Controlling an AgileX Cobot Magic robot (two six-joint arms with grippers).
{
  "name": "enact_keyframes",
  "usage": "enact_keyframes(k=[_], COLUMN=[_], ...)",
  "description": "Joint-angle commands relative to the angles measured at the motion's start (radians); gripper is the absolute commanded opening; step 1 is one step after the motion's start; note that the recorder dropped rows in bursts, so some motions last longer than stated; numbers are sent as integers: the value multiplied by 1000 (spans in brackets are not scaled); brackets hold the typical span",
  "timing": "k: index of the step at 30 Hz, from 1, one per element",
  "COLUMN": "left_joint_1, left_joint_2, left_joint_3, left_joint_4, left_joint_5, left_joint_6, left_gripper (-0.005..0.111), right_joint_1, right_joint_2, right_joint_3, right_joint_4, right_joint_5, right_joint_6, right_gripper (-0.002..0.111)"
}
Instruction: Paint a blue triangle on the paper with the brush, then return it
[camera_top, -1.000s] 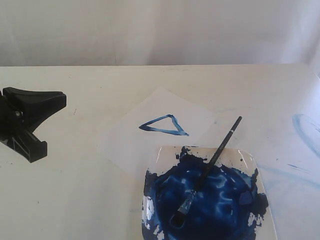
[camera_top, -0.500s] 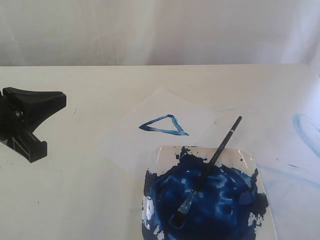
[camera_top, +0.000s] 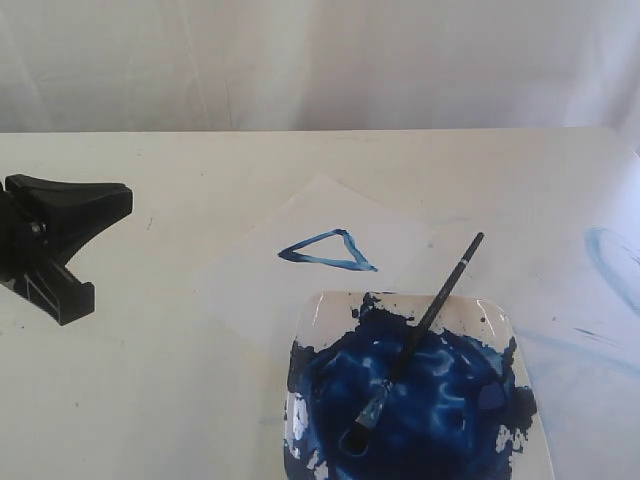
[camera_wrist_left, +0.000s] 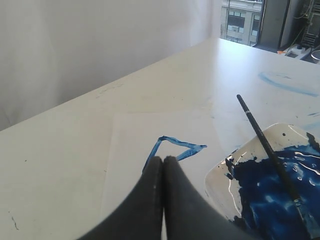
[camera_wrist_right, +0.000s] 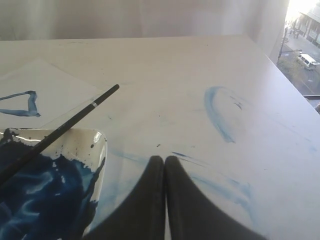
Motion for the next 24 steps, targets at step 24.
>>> enact_keyframes(k=[24], left_joint_1=[-5], left_joint_2=[-4], left_joint_3=[6], left_joint_4=[10], left_joint_5=[-7], left_joint_6=[-9], left_gripper=[0], right_joint_1=[55], right_joint_2=[-6], right_joint_3=[5], right_joint_4=[3], right_joint_5=[-13], right_joint_6=[4], right_gripper=[0])
